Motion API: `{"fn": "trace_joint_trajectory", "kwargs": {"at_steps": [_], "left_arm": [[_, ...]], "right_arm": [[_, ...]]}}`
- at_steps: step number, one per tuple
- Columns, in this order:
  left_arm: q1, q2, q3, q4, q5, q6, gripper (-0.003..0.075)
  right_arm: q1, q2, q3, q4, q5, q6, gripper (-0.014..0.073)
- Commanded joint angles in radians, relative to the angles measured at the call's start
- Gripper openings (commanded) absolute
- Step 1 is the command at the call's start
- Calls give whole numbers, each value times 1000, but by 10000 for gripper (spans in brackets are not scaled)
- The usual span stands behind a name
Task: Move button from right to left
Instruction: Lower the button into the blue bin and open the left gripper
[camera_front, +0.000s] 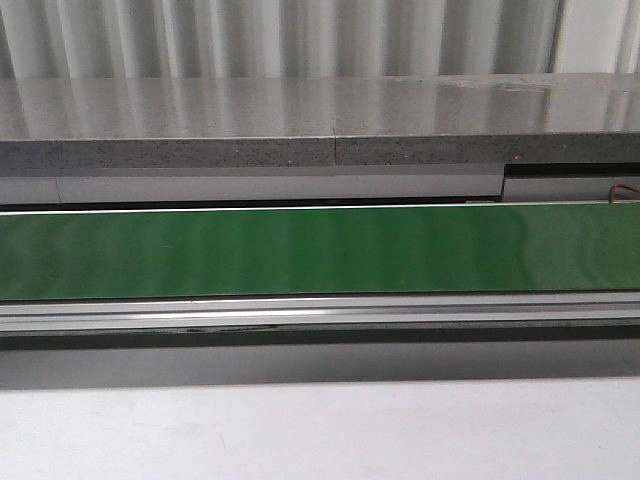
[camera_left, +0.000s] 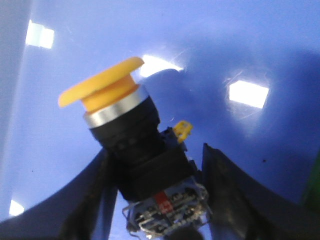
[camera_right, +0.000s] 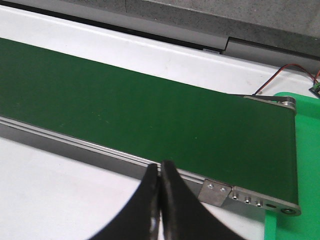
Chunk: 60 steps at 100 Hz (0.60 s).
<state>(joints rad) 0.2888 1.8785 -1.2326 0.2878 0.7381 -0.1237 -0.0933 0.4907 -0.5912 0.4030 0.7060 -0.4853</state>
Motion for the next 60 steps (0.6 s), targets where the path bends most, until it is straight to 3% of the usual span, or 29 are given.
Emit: {"fn": "trace_joint_trajectory", "kwargs": {"at_steps": [1, 17, 24, 60], "left_arm": [[3, -46, -32, -4, -23, -3, 171], [5, -46, -32, -6, -23, -3, 563], [5, -46, -32, -6, -23, -3, 650], [5, -140, -56, 16, -40, -42, 661]], "right_arm": [[1, 1, -25, 25, -60, -5, -67], [1, 1, -25, 25, -60, -5, -67], [1, 1, -25, 25, -60, -5, -67], [1, 1, -25, 25, -60, -5, -67]]}}
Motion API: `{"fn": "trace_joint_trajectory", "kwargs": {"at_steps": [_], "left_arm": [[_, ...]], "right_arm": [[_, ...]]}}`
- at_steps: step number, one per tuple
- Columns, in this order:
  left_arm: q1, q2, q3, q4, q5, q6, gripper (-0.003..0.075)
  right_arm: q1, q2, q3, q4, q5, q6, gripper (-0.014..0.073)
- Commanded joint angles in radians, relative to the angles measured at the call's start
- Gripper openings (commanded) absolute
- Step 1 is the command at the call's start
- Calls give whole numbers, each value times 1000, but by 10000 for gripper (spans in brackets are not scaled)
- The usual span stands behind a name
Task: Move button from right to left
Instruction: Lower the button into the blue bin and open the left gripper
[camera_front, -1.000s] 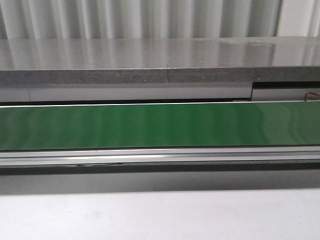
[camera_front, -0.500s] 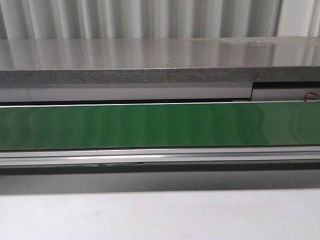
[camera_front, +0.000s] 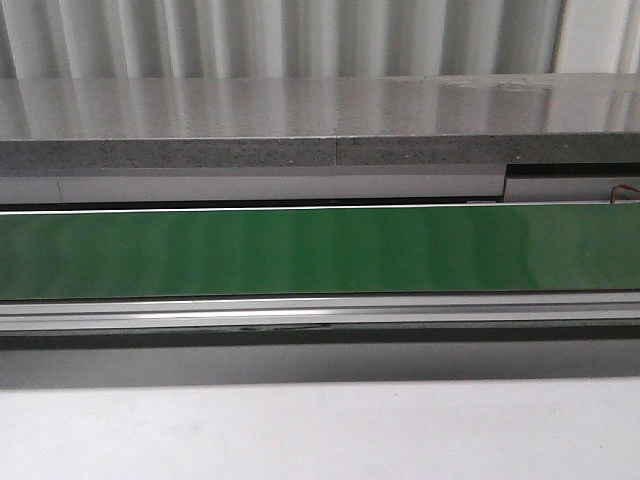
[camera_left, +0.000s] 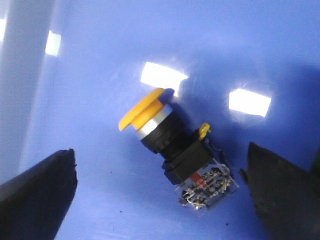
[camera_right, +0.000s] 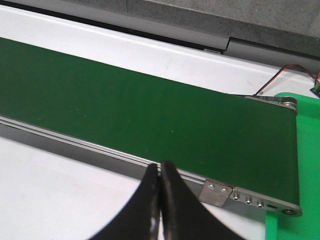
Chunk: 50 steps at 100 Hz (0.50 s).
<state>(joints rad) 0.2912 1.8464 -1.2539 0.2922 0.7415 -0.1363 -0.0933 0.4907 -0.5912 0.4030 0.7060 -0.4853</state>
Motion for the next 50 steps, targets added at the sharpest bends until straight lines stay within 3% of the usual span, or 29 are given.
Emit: {"fn": "trace_joint_trajectory", "kwargs": {"at_steps": [1, 26, 50], "left_arm": [[2, -120, -35, 11, -48, -31, 661], [-15, -352, 4, -104, -135, -24, 661], [-188, -632, 209, -117, -291, -26, 661]], "right_arm": [[1, 1, -25, 25, -60, -5, -67], [1, 1, -25, 25, -60, -5, -67], [1, 1, -25, 25, -60, -5, -67]]}}
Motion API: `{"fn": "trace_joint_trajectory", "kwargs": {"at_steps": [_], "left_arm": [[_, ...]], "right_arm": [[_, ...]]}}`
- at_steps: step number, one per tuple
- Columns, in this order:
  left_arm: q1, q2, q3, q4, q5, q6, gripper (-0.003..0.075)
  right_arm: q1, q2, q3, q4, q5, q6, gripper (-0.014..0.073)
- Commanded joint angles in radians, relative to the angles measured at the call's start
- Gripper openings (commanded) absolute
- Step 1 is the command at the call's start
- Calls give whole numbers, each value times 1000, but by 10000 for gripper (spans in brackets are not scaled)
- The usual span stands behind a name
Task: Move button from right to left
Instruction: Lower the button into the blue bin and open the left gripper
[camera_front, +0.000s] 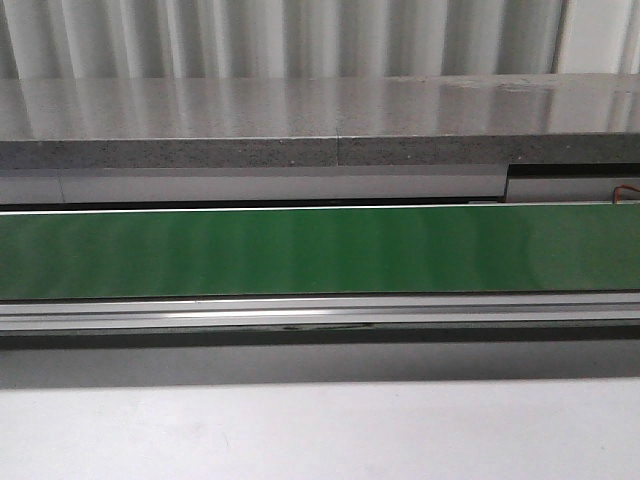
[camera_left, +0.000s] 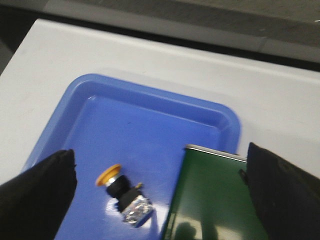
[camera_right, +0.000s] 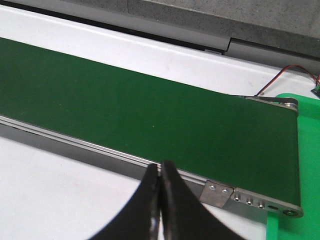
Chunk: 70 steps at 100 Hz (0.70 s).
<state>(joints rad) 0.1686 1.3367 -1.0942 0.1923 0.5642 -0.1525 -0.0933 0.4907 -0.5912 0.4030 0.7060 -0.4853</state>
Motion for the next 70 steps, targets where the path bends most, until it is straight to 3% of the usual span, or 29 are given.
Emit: {"fn": "trace_joint_trajectory", "kwargs": {"at_steps": [1, 20, 32, 44, 63, 70], "left_arm": [[-77, -130, 63, -17, -118, -10, 661], [-206, -347, 231, -62, -171, -20, 658], [-258, -481, 319, -95, -175, -20, 593], [-291, -604, 398, -100, -177, -20, 417], [-300, -769, 501, -100, -177, -20, -20], [-300, -808, 526, -102, -175, -20, -20]], "right_arm": [[1, 1, -25, 25, -60, -5, -67], [1, 1, -25, 25, -60, -5, -67], [1, 1, -25, 25, -60, -5, -67], [1, 1, -25, 25, -60, -5, -67], [1, 1, -25, 25, -60, -5, -67], [1, 1, -25, 25, -60, -5, -67]]}}
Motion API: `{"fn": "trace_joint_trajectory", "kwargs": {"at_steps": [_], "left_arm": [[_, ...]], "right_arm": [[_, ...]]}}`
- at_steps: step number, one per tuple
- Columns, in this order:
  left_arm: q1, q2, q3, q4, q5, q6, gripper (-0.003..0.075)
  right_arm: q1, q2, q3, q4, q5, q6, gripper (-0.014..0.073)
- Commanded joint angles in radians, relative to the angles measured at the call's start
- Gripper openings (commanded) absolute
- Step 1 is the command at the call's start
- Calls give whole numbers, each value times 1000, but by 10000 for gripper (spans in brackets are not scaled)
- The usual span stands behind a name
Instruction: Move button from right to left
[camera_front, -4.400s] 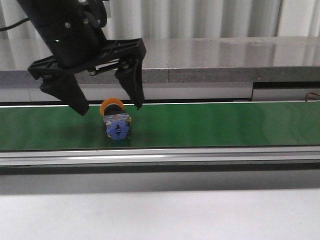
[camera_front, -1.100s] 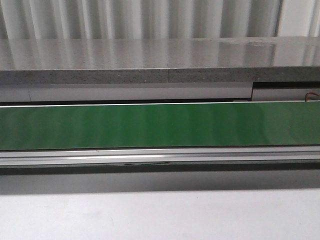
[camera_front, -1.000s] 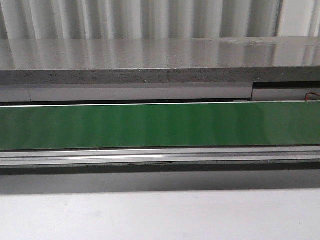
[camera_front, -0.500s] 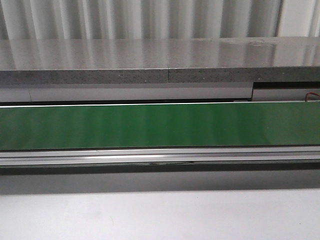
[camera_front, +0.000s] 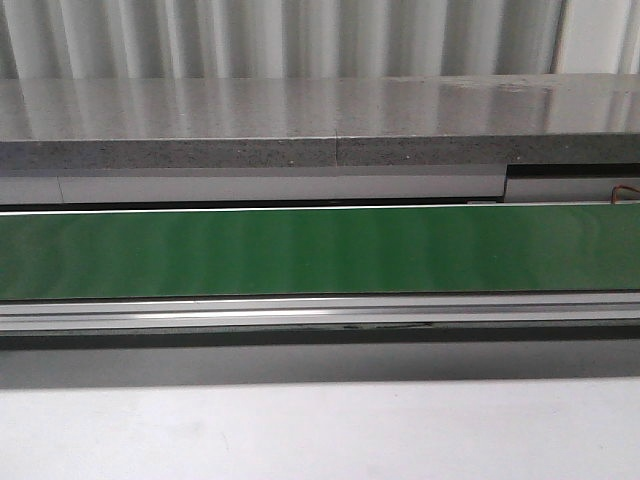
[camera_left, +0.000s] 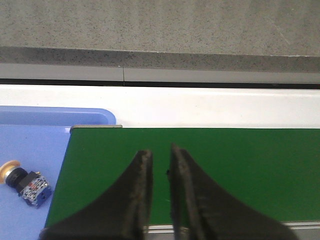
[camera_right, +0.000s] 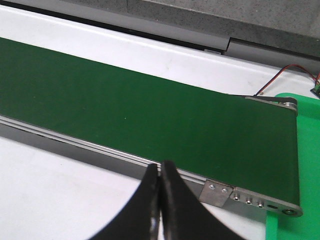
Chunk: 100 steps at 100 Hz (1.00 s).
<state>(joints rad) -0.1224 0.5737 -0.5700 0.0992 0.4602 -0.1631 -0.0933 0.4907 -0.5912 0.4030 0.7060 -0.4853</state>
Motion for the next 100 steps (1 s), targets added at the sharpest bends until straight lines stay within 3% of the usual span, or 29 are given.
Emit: {"fn": "trace_joint_trajectory", "kwargs": {"at_steps": [1, 44, 65, 74, 100], "left_arm": [[-9, -48, 6, -9, -71, -9, -20], [-9, -72, 16, -9, -27, -9, -20], [-9, -72, 16, 26, -98, -9, -20], [-9, -72, 34, 39, -181, -9, -20], [-9, -151, 266, 69, -611, -9, -20]], "right_arm": [[1, 1, -25, 25, -60, -5, -67], [1, 1, -25, 25, -60, -5, -67], [1, 1, -25, 25, -60, -5, -67], [1, 1, -25, 25, -60, -5, -67], [1, 1, -25, 25, -60, -5, -67]]}}
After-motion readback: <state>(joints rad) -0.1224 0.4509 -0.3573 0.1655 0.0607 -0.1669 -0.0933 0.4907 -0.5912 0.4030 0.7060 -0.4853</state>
